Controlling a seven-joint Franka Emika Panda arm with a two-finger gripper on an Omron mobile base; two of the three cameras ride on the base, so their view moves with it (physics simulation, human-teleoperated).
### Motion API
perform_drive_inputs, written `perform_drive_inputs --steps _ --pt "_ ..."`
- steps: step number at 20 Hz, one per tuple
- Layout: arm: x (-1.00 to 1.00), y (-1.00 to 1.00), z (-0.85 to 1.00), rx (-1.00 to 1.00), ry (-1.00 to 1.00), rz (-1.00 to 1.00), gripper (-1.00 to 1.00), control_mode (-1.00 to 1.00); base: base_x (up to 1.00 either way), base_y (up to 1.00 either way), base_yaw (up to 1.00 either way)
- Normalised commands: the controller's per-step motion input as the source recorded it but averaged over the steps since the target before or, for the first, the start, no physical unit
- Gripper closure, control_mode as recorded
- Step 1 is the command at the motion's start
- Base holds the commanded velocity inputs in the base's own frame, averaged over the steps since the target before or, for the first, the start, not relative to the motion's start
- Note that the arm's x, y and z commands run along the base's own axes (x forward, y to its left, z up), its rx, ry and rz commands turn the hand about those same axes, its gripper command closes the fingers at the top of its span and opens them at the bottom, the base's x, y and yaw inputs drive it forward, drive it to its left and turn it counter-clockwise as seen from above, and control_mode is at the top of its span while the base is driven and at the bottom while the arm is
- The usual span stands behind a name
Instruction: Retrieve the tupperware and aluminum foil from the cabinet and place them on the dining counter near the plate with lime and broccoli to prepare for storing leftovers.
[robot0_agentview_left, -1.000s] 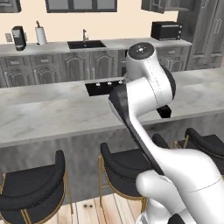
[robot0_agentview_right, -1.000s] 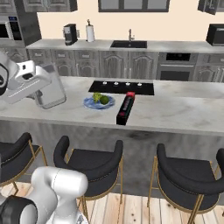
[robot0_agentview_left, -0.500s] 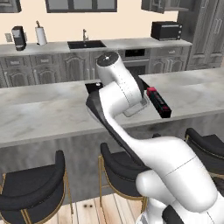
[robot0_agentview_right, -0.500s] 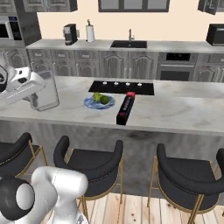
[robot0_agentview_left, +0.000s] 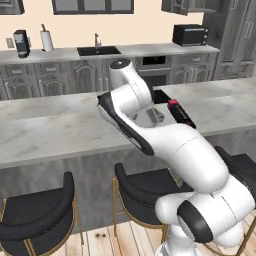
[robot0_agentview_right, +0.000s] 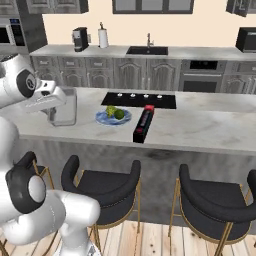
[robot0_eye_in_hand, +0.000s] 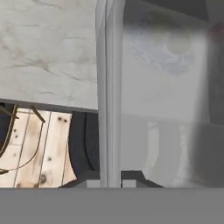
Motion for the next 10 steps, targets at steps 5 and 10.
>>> perform_drive_inputs --steps 5,10 --pt "0.81 0.3 -0.35 0.0 0.16 0.0 1.0 -1.0 0.0 0.0 0.0" --pt "0.78 0.23 -0.39 0.0 0.14 0.0 1.0 -1.0 0.0 0.0 0.0"
